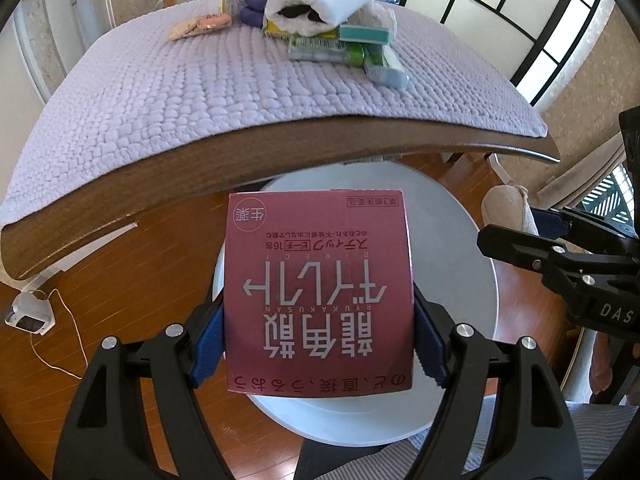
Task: Collect trash
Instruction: 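Hold the pink box over the bucket with the left tool while the right tool releases the beige roll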
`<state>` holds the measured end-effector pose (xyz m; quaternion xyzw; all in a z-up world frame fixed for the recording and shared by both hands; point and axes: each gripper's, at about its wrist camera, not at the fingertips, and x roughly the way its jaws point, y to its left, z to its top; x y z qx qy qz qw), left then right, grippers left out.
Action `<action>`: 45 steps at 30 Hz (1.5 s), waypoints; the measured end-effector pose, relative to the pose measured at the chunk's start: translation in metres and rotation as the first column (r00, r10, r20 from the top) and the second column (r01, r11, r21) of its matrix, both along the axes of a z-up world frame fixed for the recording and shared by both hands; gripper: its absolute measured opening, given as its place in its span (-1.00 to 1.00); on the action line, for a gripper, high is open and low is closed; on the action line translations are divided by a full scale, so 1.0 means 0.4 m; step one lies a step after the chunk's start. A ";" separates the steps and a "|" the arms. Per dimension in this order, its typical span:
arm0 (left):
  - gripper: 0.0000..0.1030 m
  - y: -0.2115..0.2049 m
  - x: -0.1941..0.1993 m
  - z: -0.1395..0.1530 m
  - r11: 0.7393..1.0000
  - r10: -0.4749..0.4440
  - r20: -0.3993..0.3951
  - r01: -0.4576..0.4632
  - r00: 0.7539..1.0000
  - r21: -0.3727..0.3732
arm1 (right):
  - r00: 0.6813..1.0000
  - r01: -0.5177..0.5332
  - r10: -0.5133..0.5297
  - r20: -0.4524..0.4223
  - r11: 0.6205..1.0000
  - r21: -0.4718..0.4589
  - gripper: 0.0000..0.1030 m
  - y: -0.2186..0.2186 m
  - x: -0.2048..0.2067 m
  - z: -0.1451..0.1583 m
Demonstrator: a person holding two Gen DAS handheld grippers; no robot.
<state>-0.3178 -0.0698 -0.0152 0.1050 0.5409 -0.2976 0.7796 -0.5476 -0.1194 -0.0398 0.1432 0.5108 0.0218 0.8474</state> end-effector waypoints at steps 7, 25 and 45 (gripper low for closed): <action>0.53 -0.022 -0.010 -0.029 1.000 -0.003 -0.010 0.003 1.000 0.020 | 1.000 0.004 -0.004 -0.020 1.000 0.005 -0.10 0.003 0.004 -0.022; 0.53 -0.007 -0.005 -0.028 0.998 0.054 0.019 -0.054 0.998 0.021 | 0.999 0.037 -0.037 -0.008 0.999 0.012 -0.10 -0.008 -0.017 -0.020; 0.53 0.009 -0.036 -0.012 0.999 0.040 0.027 -0.040 0.999 0.023 | 0.999 0.054 -0.054 -0.005 0.998 0.016 -0.10 -0.026 -0.045 -0.012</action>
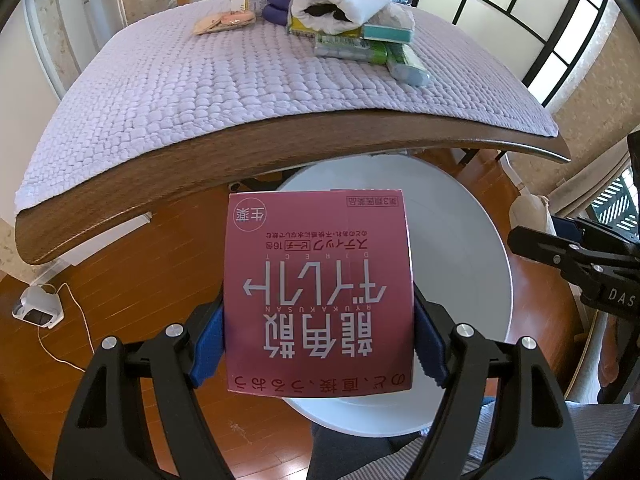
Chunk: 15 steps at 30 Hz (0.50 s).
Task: Collect trash
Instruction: 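Hold the pink box over the bucket with the left tool while the right tool releases the beige roll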
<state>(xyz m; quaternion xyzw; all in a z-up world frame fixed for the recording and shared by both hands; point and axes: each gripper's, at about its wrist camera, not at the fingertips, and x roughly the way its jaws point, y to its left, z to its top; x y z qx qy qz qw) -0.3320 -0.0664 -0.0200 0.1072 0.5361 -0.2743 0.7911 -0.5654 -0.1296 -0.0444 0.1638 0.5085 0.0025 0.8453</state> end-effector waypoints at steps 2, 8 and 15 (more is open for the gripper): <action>0.53 -0.003 -0.001 -0.003 1.000 -0.005 -0.004 0.005 1.000 0.002 | 1.000 -0.001 0.001 -0.001 1.000 0.003 -0.10 0.005 0.000 -0.001; 0.53 -0.015 0.007 -0.014 1.000 -0.023 -0.011 0.023 1.000 0.005 | 1.000 -0.001 0.001 -0.006 1.000 0.008 -0.10 0.011 0.004 -0.008; 0.53 -0.029 0.020 -0.034 0.999 -0.044 -0.014 0.044 0.999 0.016 | 1.000 -0.004 0.004 -0.011 1.000 0.019 -0.10 0.018 0.006 -0.017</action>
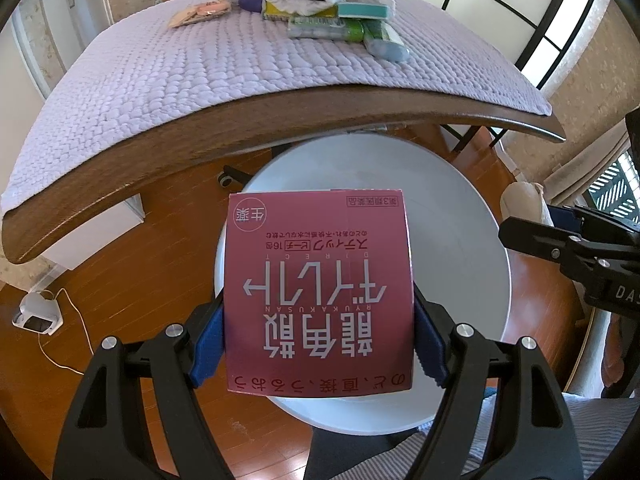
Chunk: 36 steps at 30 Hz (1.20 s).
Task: Collect trash
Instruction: 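Hold the pink box over the bucket with the left tool while the right tool releases the beige roll, then open the left tool dropping the pink box into the bucket, then move the left tool to the white tissue pack while the right tool moves to the white plastic bag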
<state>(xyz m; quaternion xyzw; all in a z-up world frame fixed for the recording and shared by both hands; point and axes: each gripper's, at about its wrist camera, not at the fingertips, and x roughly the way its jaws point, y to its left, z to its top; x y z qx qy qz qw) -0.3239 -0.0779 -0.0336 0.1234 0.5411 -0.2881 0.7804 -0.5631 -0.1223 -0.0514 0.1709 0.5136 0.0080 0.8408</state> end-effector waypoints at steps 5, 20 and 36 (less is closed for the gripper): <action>0.53 -0.011 0.006 -0.010 1.000 -0.002 0.000 0.002 1.000 0.004 | 1.000 -0.006 0.006 -0.006 1.000 0.004 -0.10 0.011 0.005 -0.007; 0.83 0.006 0.006 0.006 0.999 -0.008 0.021 0.008 1.000 -0.038 | 0.998 0.010 -0.006 0.059 0.997 -0.077 0.65 0.027 0.006 0.029; 0.91 0.073 0.078 0.149 0.969 0.076 0.056 -0.060 0.996 -0.239 | 0.984 0.037 -0.004 0.178 0.983 -0.182 0.83 0.001 0.047 0.119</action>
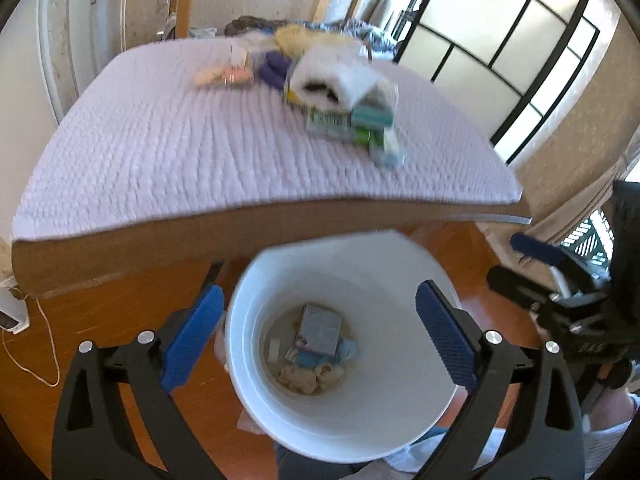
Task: Collect trash
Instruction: 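Move the left tool to the white tissue pack while the right tool moves to the white plastic bag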
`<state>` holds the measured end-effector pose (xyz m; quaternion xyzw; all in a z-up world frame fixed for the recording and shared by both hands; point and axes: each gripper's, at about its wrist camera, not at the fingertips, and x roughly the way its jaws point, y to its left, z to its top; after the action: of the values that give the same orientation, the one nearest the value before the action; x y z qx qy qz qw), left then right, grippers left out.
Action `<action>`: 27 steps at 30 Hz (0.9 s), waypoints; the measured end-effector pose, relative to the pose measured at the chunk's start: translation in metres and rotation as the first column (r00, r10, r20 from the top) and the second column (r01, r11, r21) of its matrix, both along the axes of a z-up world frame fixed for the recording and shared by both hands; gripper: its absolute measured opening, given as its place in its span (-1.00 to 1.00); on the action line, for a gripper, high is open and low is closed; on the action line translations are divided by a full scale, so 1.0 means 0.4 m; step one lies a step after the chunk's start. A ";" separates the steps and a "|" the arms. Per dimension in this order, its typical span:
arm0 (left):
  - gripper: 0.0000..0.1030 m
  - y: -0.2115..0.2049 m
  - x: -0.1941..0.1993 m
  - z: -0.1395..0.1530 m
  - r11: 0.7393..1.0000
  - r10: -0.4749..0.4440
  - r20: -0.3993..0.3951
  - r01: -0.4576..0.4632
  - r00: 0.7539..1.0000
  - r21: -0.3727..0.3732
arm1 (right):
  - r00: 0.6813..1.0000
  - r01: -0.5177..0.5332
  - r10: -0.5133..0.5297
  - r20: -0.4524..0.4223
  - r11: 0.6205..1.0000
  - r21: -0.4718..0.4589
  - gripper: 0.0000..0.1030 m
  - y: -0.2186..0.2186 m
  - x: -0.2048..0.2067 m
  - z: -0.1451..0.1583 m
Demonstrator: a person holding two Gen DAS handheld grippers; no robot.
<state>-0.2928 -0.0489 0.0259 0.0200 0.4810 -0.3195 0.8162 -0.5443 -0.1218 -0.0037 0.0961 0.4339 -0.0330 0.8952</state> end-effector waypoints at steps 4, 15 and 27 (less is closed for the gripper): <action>0.91 -0.013 0.041 0.052 1.000 0.022 0.053 -0.021 0.998 -0.014 | 0.998 0.061 -0.061 0.013 0.997 0.046 0.83 -0.051 0.042 0.024; 0.91 -0.131 0.172 0.116 0.999 0.031 0.187 -0.026 0.982 -0.029 | 0.978 0.187 -0.201 0.060 0.965 0.183 0.82 -0.214 0.259 0.078; 0.91 -0.270 0.297 0.071 0.998 -0.058 0.206 0.054 0.977 0.028 | 0.988 0.156 -0.154 -0.027 0.964 0.216 0.66 -0.243 0.486 -0.013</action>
<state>-0.1740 -0.1568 0.0543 0.0755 0.3965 -0.3333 0.8521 -0.3499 -0.2188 -0.0088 0.2269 0.4304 -0.0557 0.8719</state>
